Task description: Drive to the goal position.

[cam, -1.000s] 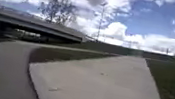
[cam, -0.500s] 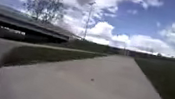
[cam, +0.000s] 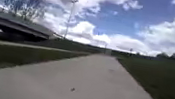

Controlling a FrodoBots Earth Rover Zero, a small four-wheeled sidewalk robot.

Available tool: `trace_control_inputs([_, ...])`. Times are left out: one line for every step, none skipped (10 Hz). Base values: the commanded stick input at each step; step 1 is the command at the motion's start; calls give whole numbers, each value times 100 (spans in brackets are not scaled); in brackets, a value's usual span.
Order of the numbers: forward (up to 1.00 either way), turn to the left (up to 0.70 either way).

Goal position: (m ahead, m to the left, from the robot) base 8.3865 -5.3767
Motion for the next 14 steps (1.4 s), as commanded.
trace_control_inputs([100, 0])
trace_control_inputs([100, 0])
trace_control_inputs([100, 0])
trace_control_inputs([100, 0])
trace_control_inputs([100, 0])
trace_control_inputs([100, 0])
trace_control_inputs([100, -2])
trace_control_inputs([100, -12])
trace_control_inputs([100, -23])
trace_control_inputs([100, -29])
trace_control_inputs([100, -32])
trace_control_inputs([100, -33])
trace_control_inputs([100, -33])
trace_control_inputs([100, -33])
